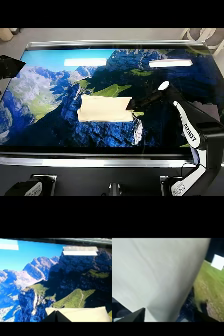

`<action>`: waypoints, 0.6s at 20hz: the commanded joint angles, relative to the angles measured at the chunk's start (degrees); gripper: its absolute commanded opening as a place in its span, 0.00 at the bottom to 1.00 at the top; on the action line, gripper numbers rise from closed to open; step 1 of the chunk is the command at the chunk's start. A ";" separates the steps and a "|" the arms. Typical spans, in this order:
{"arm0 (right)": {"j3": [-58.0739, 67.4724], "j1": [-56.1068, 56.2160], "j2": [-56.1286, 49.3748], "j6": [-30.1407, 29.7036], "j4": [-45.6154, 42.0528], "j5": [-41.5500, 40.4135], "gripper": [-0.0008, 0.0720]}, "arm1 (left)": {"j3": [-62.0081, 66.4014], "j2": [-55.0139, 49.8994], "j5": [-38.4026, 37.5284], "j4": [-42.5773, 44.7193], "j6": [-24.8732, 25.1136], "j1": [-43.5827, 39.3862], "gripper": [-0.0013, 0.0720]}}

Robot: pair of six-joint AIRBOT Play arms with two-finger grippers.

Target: Fold the shirts.

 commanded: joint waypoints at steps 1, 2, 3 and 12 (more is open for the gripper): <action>-0.37 1.16 -1.25 -0.37 4.52 -2.51 0.23 | -0.07 0.04 0.04 -0.13 -0.02 -1.68 0.06; -0.33 0.66 -1.09 -1.51 6.84 -2.16 0.03 | -0.07 0.04 0.09 -0.09 -0.02 -1.84 0.06; 0.07 0.00 -0.50 -7.04 9.29 -1.64 0.04 | -0.07 0.04 0.07 -0.11 -0.02 -1.84 0.06; 7.91 -30.34 17.22 -1.16 -0.13 6.62 0.03 | -0.24 -0.07 1.05 0.04 0.07 -1.84 0.06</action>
